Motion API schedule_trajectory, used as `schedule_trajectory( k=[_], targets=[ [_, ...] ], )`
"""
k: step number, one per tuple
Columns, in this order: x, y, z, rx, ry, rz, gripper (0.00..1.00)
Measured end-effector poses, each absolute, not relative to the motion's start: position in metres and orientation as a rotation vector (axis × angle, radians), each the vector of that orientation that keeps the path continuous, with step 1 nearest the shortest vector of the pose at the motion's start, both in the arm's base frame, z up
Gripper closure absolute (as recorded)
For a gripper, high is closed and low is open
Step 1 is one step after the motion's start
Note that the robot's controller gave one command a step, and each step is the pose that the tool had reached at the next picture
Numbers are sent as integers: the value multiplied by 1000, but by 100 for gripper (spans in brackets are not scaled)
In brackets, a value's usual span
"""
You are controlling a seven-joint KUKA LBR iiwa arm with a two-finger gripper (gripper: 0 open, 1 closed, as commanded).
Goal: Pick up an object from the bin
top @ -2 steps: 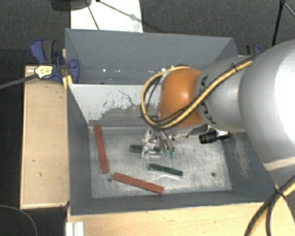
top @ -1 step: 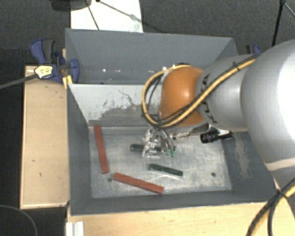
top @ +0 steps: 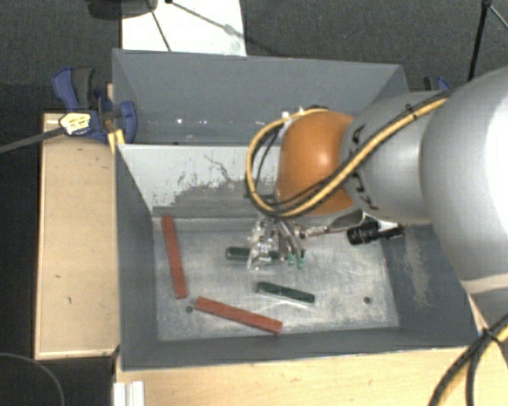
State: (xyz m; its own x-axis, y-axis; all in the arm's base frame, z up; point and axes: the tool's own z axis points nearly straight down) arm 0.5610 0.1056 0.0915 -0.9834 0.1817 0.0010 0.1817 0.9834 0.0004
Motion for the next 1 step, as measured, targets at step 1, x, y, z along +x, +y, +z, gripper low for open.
schedule_trajectory(
  k=[1],
  targets=[
    [561, 106, 106, -286, -3128, -1, 100]
  ],
)
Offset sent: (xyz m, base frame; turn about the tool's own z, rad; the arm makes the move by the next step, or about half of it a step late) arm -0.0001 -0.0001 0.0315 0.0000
